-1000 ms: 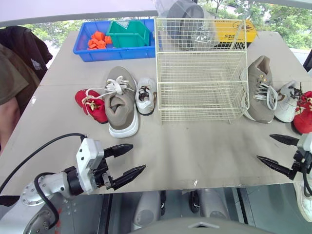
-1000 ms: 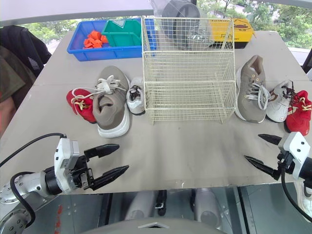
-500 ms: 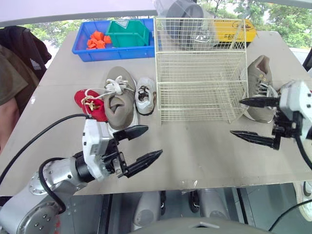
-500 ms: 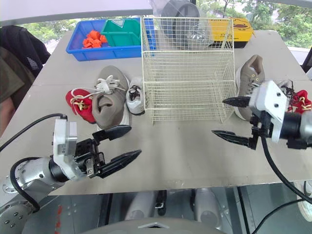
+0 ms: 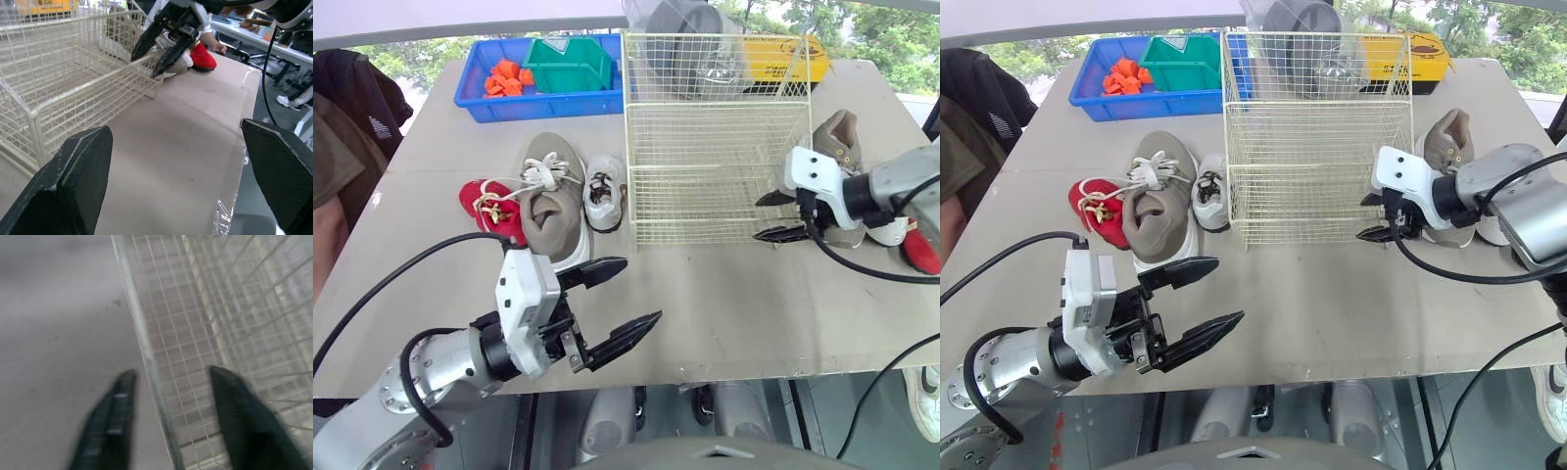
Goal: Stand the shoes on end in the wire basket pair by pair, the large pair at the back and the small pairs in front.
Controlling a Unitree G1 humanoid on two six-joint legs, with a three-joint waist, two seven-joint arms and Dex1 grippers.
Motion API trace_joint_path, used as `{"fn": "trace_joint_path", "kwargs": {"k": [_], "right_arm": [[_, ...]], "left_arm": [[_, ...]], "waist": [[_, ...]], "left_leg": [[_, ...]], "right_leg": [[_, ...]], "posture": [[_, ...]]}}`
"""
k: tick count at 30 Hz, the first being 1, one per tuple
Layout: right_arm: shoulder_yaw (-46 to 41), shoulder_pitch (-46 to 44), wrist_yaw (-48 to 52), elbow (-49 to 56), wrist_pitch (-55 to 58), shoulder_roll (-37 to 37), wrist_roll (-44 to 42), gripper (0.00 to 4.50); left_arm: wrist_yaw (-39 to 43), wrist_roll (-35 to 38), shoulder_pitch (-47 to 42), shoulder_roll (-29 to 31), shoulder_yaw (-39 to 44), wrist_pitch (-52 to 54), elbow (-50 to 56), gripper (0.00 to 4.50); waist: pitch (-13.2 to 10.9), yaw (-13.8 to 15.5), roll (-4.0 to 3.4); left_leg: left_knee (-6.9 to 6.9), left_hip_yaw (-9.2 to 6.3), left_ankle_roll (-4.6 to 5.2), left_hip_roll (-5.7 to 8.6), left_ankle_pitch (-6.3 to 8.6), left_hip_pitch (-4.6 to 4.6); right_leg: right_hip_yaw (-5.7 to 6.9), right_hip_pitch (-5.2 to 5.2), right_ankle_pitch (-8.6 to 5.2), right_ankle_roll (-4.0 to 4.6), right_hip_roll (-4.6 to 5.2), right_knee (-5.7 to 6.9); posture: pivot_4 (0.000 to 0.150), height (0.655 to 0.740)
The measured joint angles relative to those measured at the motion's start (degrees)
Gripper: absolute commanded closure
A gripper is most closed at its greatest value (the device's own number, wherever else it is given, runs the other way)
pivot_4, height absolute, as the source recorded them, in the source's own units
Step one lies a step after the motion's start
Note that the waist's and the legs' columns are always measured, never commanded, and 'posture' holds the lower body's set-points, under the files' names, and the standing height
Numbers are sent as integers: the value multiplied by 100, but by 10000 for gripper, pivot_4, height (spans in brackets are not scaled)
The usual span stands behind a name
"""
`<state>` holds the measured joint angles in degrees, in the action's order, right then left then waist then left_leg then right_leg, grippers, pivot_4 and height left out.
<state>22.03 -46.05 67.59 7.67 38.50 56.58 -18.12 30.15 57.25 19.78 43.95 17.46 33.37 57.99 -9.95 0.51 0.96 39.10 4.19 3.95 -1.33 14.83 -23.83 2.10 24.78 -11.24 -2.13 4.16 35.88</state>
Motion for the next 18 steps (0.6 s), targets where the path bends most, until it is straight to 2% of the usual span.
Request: {"fn": "trace_joint_path", "kwargs": {"k": [1, 2, 7, 13, 16, 18], "right_arm": [[0, -5, 32, -12, -21, -82, 47, 41099], [4, 3, 55, -20, -39, -126, 86, 44113], [-79, 146, 158, 81, -160, -210, 153, 44113], [-507, 536, 411, 415, -108, 21, -34, 44113], [-793, 1062, 734, 584, -1035, 149, -19, 44113], [-789, 1091, 863, 507, -1408, 146, 82, 44113]], "left_arm": [[-11, -5, 87, 0, 7, -36, 0, 0], [-11, -20, 150, 0, 13, -60, 0, 0], [57, -105, 589, -5, 218, -244, 2, 0], [83, -211, 827, 10, 228, -515, 3, 0], [63, -335, 919, 22, 153, -674, 3, 0], [64, -384, 960, 23, 107, -707, 3, 0]], "waist": [[0, -4, 0], [0, 0, 0], [-3, 63, -3], [-5, 50, -1], [-5, 38, -2], [-7, 11, -5]], "left_leg": [[0, -2, 1, -2, 1, 2], [0, -2, 1, -2, 1, 2], [4, -10, 0, 2, 0, 0], [2, -6, -4, 6, -1, -6], [-1, -6, 1, 5, 3, -5], [-1, -1, 2, 4, 3, -1]], "right_leg": [[2, -1, 0, 0, -2, 2], [3, -1, 0, 0, -1, 2], [14, -4, 1, 0, 7, 5], [14, -4, 0, 1, 15, -3], [13, -4, -2, 0, 10, -4], [7, -4, -1, -1, 6, -4]], "posture": [[1500, 7400], [1500, 7400], [1500, 7400], [1500, 7400], [1500, 7400], [1500, 7400]]}}
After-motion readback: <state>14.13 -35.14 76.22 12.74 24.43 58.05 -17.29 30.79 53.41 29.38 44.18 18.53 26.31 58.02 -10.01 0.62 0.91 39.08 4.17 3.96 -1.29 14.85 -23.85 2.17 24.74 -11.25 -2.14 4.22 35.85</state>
